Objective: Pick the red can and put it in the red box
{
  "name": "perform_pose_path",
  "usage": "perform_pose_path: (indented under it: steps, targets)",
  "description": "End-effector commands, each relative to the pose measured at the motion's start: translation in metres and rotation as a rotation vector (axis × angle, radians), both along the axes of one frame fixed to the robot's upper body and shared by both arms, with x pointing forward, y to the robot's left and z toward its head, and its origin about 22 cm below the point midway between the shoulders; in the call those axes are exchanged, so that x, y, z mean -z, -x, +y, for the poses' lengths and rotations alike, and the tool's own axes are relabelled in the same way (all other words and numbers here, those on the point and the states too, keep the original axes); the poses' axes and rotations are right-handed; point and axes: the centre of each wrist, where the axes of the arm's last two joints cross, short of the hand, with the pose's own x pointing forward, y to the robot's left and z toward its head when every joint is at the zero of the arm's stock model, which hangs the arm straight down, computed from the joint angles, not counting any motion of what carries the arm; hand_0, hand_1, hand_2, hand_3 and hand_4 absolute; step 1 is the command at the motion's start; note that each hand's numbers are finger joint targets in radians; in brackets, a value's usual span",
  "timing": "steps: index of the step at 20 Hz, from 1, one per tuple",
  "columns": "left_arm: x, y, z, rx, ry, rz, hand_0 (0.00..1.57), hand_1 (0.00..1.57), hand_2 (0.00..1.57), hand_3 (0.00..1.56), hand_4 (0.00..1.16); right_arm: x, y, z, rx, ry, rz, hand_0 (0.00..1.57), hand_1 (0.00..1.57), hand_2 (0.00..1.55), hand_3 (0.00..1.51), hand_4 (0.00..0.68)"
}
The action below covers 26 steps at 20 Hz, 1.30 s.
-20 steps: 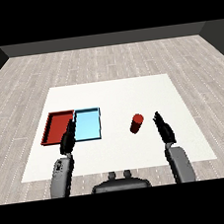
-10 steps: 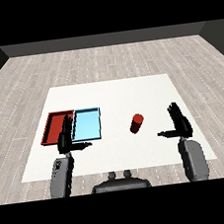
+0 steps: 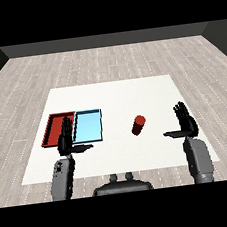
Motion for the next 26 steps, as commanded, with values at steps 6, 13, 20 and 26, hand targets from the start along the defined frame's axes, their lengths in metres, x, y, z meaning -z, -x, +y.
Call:
perform_pose_path:
  steps: [6,13,20,26]
  targets:
    - [-0.004,-0.007,0.0,0.012,0.028,-0.005,0.0,0.0,0.0,0.0,0.0,0.013,0.005,-0.008,-0.023,0.001,0.013,0.0,0.0,0.0,0.0,0.0]
    - [0.012,0.003,-0.001,0.009,0.021,-0.05,0.0,0.0,0.0,0.0,0.0,0.011,-0.028,0.053,-0.059,-0.055,0.075,0.0,0.0,0.0,0.0,0.0]
    - [0.004,0.005,0.007,0.022,0.047,-0.026,0.0,0.0,0.0,0.0,0.0,0.021,-0.039,0.049,-0.082,-0.074,0.129,0.0,0.0,0.0,0.0,0.0]
    - [-0.007,0.011,-0.004,0.02,0.042,-0.012,0.0,0.0,0.0,0.0,0.0,0.039,-0.048,0.075,-0.12,-0.098,0.16,0.0,0.0,0.0,0.0,0.0]
